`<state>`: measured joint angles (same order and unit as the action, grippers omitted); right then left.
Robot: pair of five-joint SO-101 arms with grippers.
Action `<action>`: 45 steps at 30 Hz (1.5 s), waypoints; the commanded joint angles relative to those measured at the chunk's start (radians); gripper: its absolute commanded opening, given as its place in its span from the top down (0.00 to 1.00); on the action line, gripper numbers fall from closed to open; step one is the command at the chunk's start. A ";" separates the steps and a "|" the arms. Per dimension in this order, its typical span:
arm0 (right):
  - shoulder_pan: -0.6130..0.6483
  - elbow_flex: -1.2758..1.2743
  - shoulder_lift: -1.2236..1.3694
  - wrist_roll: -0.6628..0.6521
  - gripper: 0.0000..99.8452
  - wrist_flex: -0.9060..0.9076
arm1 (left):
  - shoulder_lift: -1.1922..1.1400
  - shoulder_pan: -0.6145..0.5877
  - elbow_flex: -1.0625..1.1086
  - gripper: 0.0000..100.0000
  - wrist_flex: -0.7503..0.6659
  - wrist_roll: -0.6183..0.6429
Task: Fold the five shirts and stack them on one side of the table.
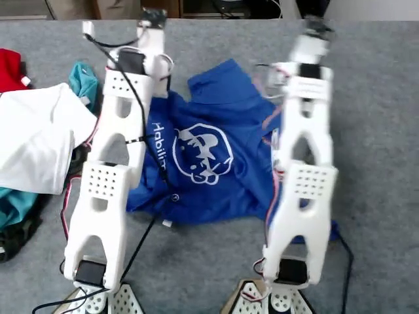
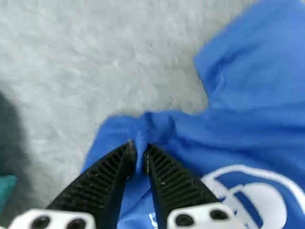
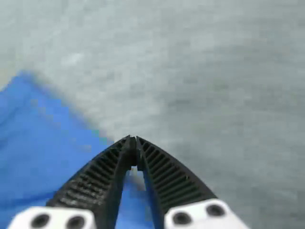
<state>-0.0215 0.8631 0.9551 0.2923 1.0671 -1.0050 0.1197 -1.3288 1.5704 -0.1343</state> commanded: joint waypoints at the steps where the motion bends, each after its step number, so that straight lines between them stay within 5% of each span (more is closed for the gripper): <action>1: 0.096 0.010 -0.005 -0.031 0.93 -0.060 | 0.005 0.011 0.005 0.98 0.066 0.000; 5: 0.162 0.021 0.054 -0.029 0.78 -0.137 | -0.016 0.015 0.012 0.98 0.137 0.002; 14: 0.179 0.283 0.271 -0.032 0.77 -0.002 | -0.091 0.015 0.003 0.98 0.092 0.118; 20: 0.145 0.495 0.383 -0.055 0.97 0.141 | -0.102 0.003 0.009 0.98 0.055 0.218; 35: 0.096 0.763 0.409 -0.175 0.99 0.644 | -0.136 0.005 0.003 0.98 0.038 0.219; 38: 0.070 0.805 0.406 -0.199 0.99 0.721 | -0.136 0.005 0.003 0.98 0.077 0.204; 45: 0.035 0.572 0.303 -0.207 0.99 0.721 | -0.142 0.011 0.006 0.98 0.153 -0.068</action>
<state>0.0414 1.5259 1.3602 0.0944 1.7668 -1.1554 0.1212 -1.3134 1.6962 -0.1204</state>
